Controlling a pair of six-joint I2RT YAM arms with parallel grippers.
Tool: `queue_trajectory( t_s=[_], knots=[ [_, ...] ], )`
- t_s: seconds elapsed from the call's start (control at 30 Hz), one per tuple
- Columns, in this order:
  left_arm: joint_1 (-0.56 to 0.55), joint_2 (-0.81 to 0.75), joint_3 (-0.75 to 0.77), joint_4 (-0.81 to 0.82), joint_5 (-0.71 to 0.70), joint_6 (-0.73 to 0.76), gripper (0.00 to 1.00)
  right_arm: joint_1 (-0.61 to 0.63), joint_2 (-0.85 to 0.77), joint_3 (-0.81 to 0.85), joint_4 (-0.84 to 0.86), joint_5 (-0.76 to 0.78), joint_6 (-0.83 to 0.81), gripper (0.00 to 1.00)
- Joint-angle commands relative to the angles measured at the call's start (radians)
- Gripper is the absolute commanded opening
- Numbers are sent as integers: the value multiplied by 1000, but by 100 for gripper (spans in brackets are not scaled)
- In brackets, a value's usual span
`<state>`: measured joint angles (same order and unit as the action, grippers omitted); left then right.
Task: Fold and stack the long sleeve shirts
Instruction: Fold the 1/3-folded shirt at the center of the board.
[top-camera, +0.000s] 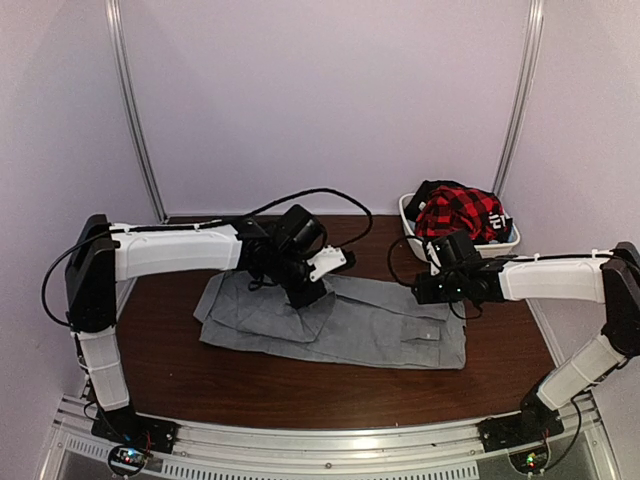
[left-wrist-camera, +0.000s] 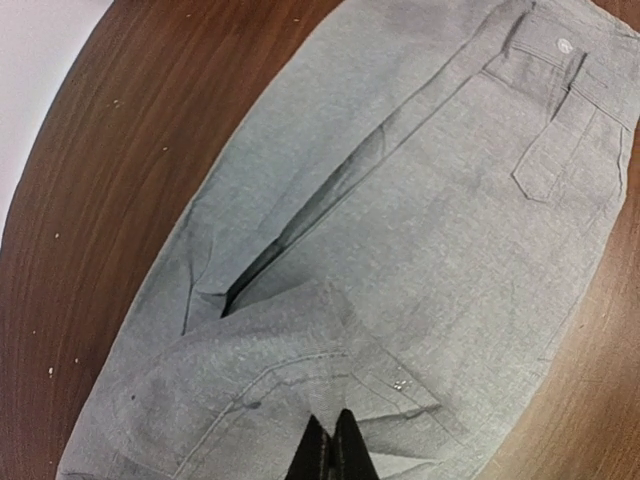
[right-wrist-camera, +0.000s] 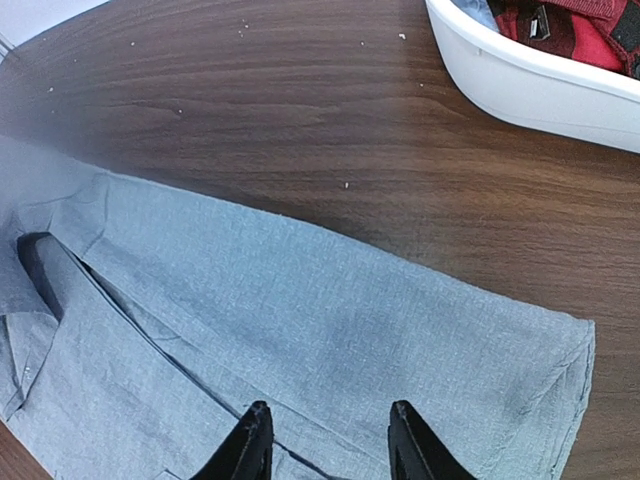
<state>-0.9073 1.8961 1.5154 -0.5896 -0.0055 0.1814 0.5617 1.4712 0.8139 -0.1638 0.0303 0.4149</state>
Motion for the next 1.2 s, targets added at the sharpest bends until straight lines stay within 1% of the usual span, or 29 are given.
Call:
queue_trajectory(
  t_s=[0.0, 0.13, 0.27, 0.37, 0.47, 0.53, 0.67, 0.73, 0.9, 1.03, 1.17],
  knots=[
    [-23, 22, 28, 99, -20, 32, 6, 6, -23, -41, 40, -9, 4, 41],
    [-23, 21, 23, 176, -141, 1, 23, 6, -31, -54, 52, -23, 7, 41],
    [-23, -10, -10, 249, -244, -57, 43, 8, -33, -59, 58, -28, 12, 41],
    [-22, -61, -71, 292, -244, -109, 57, 10, -30, -64, 64, -29, 17, 41],
    [-9, -126, -148, 318, -211, -172, 68, 16, -23, -68, 73, -28, 18, 41],
    [23, -166, -201, 327, -168, -255, 74, 18, -13, -68, 79, -28, 21, 41],
    [145, -222, -290, 337, -25, -414, 78, 30, 10, -63, 92, -28, 23, 41],
    [213, -248, -351, 370, 72, -502, 79, 38, 23, -56, 95, -50, 25, 41],
    [335, -235, -425, 432, 246, -609, 78, 49, 41, -47, 97, -46, 24, 41],
    [386, -175, -417, 454, 325, -637, 74, 55, 46, -45, 96, -43, 25, 41],
    [416, -118, -404, 494, 392, -660, 65, 61, 46, -47, 96, -41, 27, 41]
  ],
)
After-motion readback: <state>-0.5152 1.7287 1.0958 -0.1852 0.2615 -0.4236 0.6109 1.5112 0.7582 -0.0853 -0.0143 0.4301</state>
